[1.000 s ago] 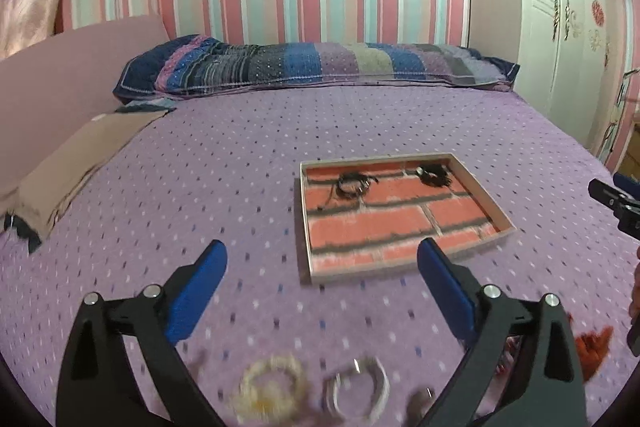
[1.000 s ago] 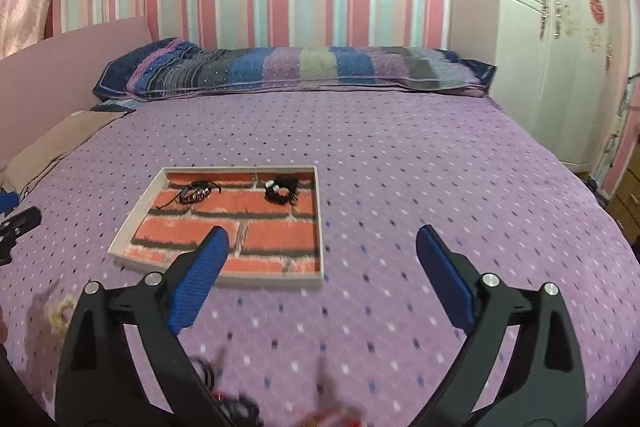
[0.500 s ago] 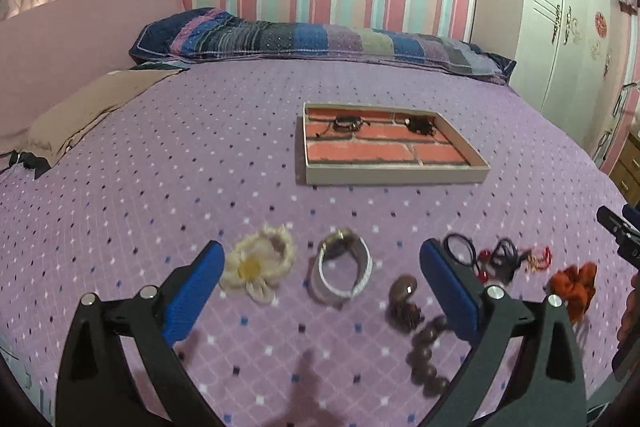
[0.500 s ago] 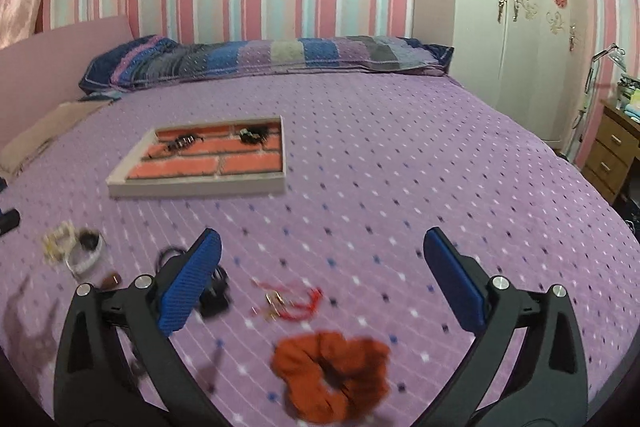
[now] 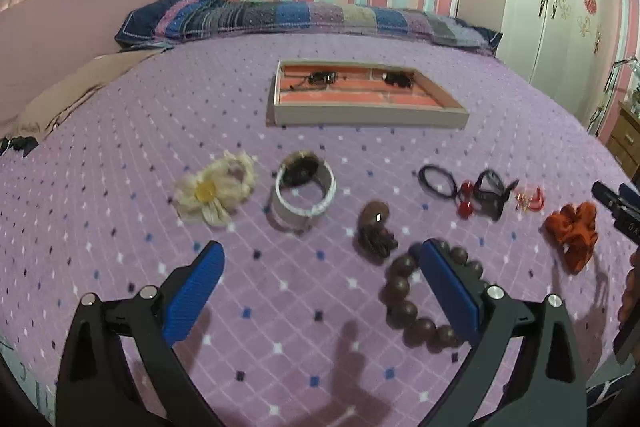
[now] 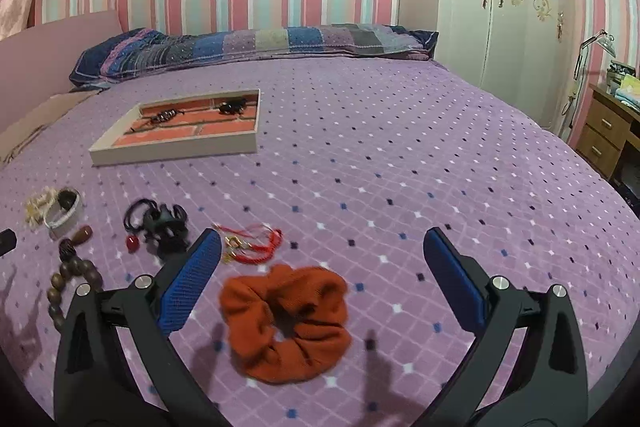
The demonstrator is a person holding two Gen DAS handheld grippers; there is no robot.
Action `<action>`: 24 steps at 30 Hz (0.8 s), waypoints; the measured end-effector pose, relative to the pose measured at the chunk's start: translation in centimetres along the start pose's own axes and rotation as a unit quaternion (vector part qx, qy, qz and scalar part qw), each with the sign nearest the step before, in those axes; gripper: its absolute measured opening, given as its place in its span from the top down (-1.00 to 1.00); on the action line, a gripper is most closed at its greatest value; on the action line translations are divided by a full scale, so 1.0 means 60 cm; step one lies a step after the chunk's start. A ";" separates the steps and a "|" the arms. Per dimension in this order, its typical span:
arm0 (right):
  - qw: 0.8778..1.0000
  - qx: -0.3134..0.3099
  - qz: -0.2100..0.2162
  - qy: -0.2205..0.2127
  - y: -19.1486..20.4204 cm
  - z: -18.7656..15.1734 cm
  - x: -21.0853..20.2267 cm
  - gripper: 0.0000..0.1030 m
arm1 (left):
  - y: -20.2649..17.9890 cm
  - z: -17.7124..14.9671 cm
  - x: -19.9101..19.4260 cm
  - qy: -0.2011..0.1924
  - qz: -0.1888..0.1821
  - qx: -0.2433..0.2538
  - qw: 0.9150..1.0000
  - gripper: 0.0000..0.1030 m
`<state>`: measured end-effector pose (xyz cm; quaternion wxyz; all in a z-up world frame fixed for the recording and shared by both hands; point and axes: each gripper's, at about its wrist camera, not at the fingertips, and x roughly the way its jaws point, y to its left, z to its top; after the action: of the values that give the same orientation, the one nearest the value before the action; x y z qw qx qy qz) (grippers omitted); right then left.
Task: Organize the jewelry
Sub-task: 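Withdraw both tools from the tray back toward the remaining items, then move left tool to wooden bead bracelet while right tool approaches orange scrunchie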
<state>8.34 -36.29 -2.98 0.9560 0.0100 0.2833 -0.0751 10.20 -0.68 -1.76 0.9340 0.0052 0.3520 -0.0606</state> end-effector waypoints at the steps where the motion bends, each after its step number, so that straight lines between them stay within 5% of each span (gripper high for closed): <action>1: 1.000 0.001 -0.002 0.002 -0.007 -0.006 0.000 -0.91 | -0.004 -0.006 0.004 0.007 0.000 0.002 1.000 -0.87; 15: 0.999 0.029 -0.010 0.030 -0.053 -0.059 0.016 -0.90 | -0.052 -0.044 0.035 0.027 -0.037 -0.001 0.999 -0.86; 24: 0.999 0.013 -0.005 0.038 -0.034 -0.066 0.033 -0.81 | -0.060 -0.052 0.058 0.030 -0.025 0.001 0.999 -0.86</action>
<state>7.53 -38.35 -7.33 0.9439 0.0240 0.3187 -0.0831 10.33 -4.46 -6.26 0.9212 -0.0006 0.3798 -0.0846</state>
